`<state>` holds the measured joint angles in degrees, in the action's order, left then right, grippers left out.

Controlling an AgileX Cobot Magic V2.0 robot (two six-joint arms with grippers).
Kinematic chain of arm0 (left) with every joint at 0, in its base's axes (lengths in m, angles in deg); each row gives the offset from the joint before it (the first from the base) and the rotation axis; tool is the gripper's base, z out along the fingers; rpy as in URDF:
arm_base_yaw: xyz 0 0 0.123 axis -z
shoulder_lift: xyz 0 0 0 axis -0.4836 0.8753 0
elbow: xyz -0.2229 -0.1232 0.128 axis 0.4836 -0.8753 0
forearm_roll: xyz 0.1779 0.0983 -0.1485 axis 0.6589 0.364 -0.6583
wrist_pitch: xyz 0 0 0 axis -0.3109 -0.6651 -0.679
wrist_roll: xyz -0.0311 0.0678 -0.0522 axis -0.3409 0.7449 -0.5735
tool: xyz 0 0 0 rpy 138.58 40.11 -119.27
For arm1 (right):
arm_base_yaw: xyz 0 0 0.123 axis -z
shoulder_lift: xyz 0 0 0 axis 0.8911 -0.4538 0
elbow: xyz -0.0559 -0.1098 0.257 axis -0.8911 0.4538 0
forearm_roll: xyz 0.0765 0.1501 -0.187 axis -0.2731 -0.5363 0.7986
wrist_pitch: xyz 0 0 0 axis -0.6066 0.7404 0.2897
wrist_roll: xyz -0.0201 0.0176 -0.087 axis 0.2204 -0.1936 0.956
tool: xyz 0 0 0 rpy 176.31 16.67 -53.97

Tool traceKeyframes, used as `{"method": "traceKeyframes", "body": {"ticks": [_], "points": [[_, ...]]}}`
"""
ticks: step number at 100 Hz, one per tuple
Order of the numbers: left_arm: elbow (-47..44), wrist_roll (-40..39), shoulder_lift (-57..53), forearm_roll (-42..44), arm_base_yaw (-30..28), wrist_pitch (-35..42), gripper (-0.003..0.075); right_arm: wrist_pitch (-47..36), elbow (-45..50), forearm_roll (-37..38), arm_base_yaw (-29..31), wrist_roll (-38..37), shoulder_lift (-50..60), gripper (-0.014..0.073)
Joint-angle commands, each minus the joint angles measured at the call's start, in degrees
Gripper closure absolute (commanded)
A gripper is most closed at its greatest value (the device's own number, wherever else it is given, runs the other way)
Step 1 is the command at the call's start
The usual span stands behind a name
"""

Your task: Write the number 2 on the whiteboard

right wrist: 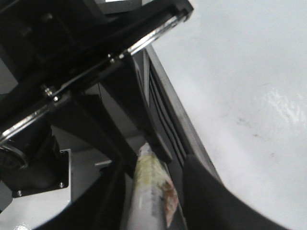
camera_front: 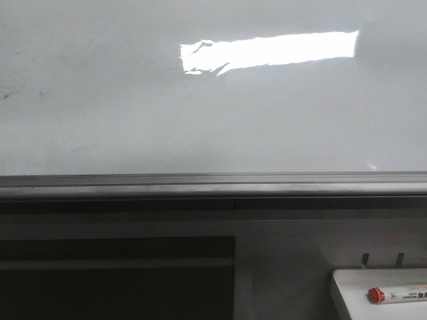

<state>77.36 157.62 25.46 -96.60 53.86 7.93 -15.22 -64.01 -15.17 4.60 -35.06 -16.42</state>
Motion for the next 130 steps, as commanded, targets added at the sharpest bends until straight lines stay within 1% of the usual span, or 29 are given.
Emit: {"method": "traceKeyframes", "body": {"ticks": [1,13,15,23,28,35,40,47,50,54,65,71,77,89,92,97,103,110,113,123,130], "points": [[1.95,-0.09,-0.12,-2.87,0.67,2.09,0.0741,-0.64,-2.08,-1.7,-0.07,0.56,0.83,0.0482],[1.95,-0.09,-0.12,-2.87,0.67,2.23,0.0741,0.68,-2.08,-1.7,-0.07,0.56,0.68,0.0655],[1.95,-0.09,-0.12,-2.87,0.67,2.6,0.0741,0.68,-2.08,-1.7,-0.07,0.56,0.68,0.0673],[1.95,-0.54,-0.12,-3.8,0.67,4.06,0.0737,0.29,-2.08,-1.7,-0.07,0.56,0.68,0.0671],[1.95,-0.54,-0.12,-4.85,0.67,4.91,0.0708,0.28,-2.08,-1.7,-0.07,0.56,0.96,0.0671],[1.97,-0.88,-0.12,-6.42,0.67,5.09,0.0605,0.66,-2.08,-1.7,-0.07,0.56,1.52,0.067],[1.97,-2.85,-0.42,-7.26,0.67,4.97,0.0488,1.07,-2.08,-1.7,0.05,0.56,2.26,0.067],[1.97,-6.58,-1.9,-8.03,0.67,4.41,0.0353,1.07,-1.47,-1.7,0.05,0.56,3.63,0.0659],[1.97,-7.29,-2.64,-8.16,0.67,4.32,0.032,1.07,-1.05,-1.28,0.05,0.56,4.21,0.0657],[1.97,-8.11,-4.04,-8.39,0.67,4.32,0.0302,0.85,-0.16,-1.26,0.05,0.56,5.31,0.0657],[1.97,-10.88,-8.46,-8.5,0.67,5.84,0.0307,-0.4,3.54,-1.26,0.05,0.56,8.15,0.0657],[1.85,-13.73,-11.67,-8.2,0.67,7.79,0.0337,-2.04,6.95,-1.26,0.05,0.56,9.97,0.0654],[1.07,-17.73,-14.79,-6.14,0.67,11.51,0.0376,-5.7,10.55,-1.26,0.05,0.43,11.89,0.0654],[-2.42,-30.92,-22.22,2.31,0.67,20.97,0.0482,-15.27,17.88,-1.26,0.05,0.02,14.92,0.0654],[-3.73,-35.22,-24.37,4.46,0.67,23.02,0.0508,-17.62,18.96,-1.26,0.05,0.02,15.24,0.0654],[-6.63,-40.12,-27.17,7.69,0.67,25.61,0.0556,-21.48,20.13,-1.26,0.05,0.02,15.5,0.0654],[-9.79,-43.54,-29.82,10.28,0.67,27.49,0.0627,-23.8,20.14,-1.26,0.17,0.02,15.08,0.0654],[-13.62,-45.62,-32.19,10.28,0.67,28.37,0.0715,-25.49,19.45,-1.26,0.82,0.02,13.88,0.0654],[-14.95,-46.04,-33.0,10.17,0.67,28.52,0.0742,-25.49,19.04,-1.26,1.49,0.02,13.3,0.0654],[-18.43,-48.33,-34.05,10.17,0.67,29.12,0.0741,-24.02,17.07,-1.26,4.47,0.02,10.75,0.0654],[-19.01,-48.44,-34.03,8.75,0.67,29.37,0.0741,-22.78,15.49,-1.26,6.7,0.02,9.13,0.0654]]}}
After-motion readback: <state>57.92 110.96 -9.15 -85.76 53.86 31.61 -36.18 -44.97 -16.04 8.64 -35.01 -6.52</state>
